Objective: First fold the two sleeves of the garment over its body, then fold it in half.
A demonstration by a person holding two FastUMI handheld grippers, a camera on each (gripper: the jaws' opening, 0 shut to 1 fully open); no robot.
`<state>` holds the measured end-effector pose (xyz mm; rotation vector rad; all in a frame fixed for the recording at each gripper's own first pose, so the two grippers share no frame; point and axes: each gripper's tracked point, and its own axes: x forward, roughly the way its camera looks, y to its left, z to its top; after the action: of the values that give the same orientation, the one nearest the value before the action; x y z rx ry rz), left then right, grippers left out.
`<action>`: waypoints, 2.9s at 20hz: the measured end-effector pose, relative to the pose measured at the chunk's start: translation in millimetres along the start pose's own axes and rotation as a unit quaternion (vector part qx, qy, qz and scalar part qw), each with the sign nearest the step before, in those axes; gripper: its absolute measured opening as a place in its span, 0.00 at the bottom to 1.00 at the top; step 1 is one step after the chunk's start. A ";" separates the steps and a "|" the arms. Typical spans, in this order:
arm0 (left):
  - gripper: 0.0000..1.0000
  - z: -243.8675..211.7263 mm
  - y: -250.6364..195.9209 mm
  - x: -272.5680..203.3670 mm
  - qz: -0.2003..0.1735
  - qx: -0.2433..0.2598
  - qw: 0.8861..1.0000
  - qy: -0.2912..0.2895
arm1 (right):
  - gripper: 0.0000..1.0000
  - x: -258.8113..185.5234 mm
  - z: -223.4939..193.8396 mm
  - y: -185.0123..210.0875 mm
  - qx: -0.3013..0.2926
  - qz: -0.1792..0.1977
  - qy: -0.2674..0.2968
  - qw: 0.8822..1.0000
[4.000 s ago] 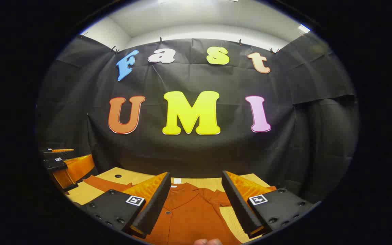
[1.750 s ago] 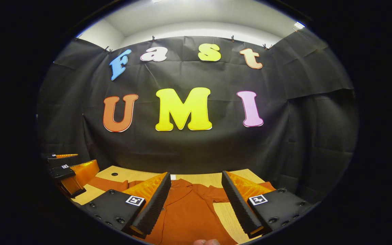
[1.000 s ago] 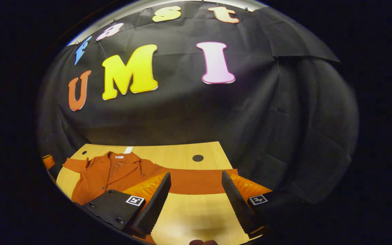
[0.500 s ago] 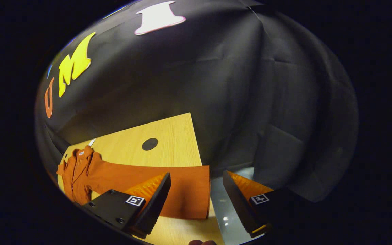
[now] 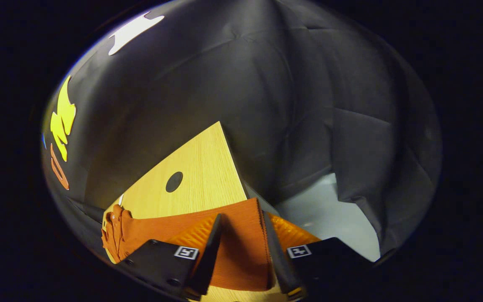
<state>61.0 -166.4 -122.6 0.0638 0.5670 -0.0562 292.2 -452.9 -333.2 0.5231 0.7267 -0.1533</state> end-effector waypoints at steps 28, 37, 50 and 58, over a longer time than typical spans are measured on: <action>0.97 -19.7 320.6 -87.2 0.103 -0.053 0.983 -0.140 | 0.02 -186.8 -76.8 547.3 -0.134 0.123 -0.043 0.982; 0.96 -86.6 435.5 -131.8 0.207 -0.111 0.967 -0.104 | 0.02 -49.5 -251.6 662.9 -0.196 0.118 0.069 0.971; 0.96 -88.6 481.9 -118.5 0.231 -0.139 0.958 -0.099 | 0.48 -19.9 -302.9 691.1 -0.189 0.139 0.106 0.966; 0.99 -82.3 540.7 29.8 0.051 -0.274 0.959 -0.055 | 0.63 -195.8 -277.3 619.8 -0.259 0.231 0.117 0.930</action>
<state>80.3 377.6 -183.6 -0.4476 0.4518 0.1976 174.6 212.6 -126.7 0.1921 0.8193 0.5418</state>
